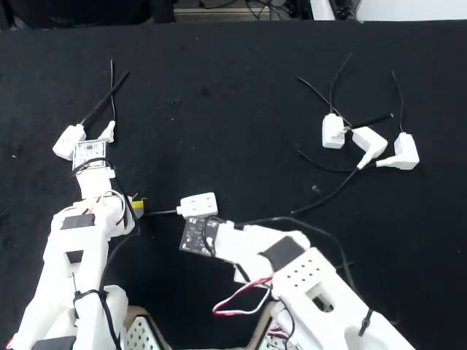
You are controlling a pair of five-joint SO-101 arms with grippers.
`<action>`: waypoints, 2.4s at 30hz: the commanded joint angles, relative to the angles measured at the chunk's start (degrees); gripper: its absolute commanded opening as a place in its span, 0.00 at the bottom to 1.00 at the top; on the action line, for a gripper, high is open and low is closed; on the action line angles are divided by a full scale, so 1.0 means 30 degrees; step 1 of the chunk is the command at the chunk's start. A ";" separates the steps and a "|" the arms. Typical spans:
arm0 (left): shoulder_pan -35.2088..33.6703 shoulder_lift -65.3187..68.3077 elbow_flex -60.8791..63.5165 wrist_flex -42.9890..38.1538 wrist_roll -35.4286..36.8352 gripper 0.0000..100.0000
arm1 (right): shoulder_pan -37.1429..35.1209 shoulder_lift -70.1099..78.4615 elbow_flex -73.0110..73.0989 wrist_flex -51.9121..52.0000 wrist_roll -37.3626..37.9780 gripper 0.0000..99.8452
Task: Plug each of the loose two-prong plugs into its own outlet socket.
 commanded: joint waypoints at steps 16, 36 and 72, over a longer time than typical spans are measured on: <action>0.0190 -0.0059 -0.0073 -0.0117 0.0029 0.27 | -0.1934 0.0161 0.0278 0.0440 -0.0029 0.13; 0.0190 -0.0059 -0.0073 -0.0117 0.0029 0.27 | 0.1289 0.3707 -0.4469 0.0557 -0.0176 0.01; 0.0190 -0.0059 -0.0073 -0.0117 0.0029 0.27 | 0.1670 0.3736 -0.1480 -0.2667 -0.1407 0.02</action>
